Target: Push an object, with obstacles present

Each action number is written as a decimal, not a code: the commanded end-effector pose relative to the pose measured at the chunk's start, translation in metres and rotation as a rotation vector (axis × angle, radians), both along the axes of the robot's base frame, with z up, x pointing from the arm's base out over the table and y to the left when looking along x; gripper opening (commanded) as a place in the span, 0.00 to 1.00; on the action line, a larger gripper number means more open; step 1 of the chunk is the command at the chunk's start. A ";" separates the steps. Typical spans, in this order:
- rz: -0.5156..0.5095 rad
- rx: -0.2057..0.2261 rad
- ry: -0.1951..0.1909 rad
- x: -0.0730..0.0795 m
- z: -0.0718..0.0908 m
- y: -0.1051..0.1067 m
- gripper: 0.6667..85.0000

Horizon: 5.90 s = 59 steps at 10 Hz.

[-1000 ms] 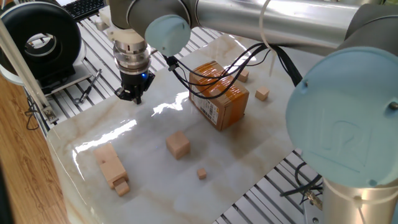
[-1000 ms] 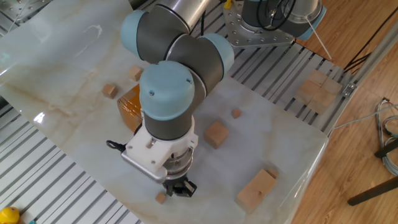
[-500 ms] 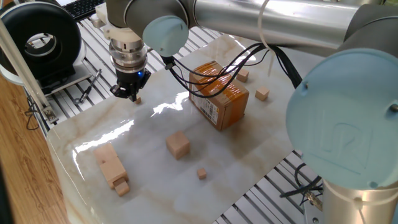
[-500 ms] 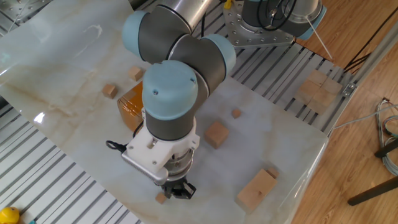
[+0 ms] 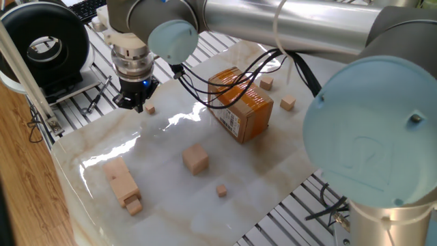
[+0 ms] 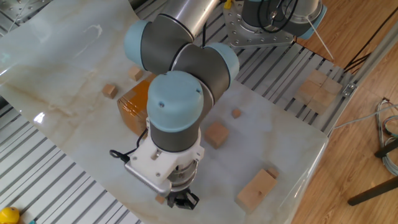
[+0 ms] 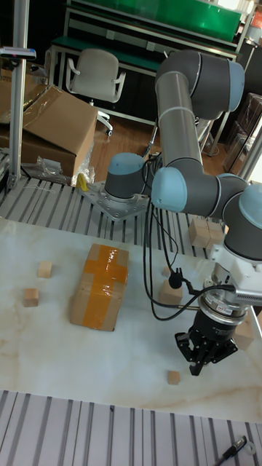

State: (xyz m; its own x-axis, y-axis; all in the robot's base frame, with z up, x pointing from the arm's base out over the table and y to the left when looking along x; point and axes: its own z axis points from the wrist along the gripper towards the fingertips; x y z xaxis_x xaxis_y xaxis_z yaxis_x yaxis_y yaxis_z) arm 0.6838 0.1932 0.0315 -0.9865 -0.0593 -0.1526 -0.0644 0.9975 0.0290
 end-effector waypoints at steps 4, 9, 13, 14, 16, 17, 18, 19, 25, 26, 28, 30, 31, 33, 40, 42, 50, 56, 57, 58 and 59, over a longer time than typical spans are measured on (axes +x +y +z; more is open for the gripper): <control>-0.002 -0.013 -0.009 0.011 -0.019 -0.009 0.01; 0.022 -0.034 -0.006 0.002 -0.022 -0.028 0.01; 0.048 -0.072 -0.020 0.002 -0.023 -0.050 0.01; 0.051 -0.078 -0.020 0.001 -0.024 -0.052 0.01; 0.054 -0.067 -0.020 0.002 -0.025 -0.046 0.01; 0.055 -0.050 -0.029 0.003 -0.024 -0.036 0.01; 0.048 -0.037 -0.039 0.005 -0.024 -0.033 0.01; 0.014 -0.025 -0.048 0.007 -0.023 -0.031 0.01; 0.030 -0.041 -0.005 -0.005 -0.024 -0.073 0.01; 0.062 -0.049 -0.002 -0.005 -0.021 -0.093 0.01; 0.109 -0.071 0.015 -0.007 -0.011 -0.132 0.01; 0.109 -0.063 0.006 -0.005 -0.010 -0.133 0.01; 0.092 -0.040 -0.006 -0.002 -0.009 -0.128 0.01; 0.063 -0.034 -0.018 0.001 -0.009 -0.127 0.01; 0.054 -0.008 -0.018 0.001 -0.009 -0.121 0.01; 0.051 0.001 -0.018 0.001 -0.008 -0.119 0.01; 0.034 0.030 -0.011 -0.001 -0.008 -0.112 0.01; 0.020 0.031 -0.030 0.002 -0.018 -0.102 0.01; 0.027 0.029 -0.030 0.002 -0.018 -0.105 0.01; 0.035 0.031 -0.031 0.005 -0.020 -0.110 0.01; 0.042 0.028 -0.031 0.006 -0.023 -0.116 0.01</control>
State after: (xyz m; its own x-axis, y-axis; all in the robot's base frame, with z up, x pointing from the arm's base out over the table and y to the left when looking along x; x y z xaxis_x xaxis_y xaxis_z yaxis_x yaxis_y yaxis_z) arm 0.6862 0.0842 0.0122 -0.9789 -0.0946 -0.1813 -0.1047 0.9934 0.0468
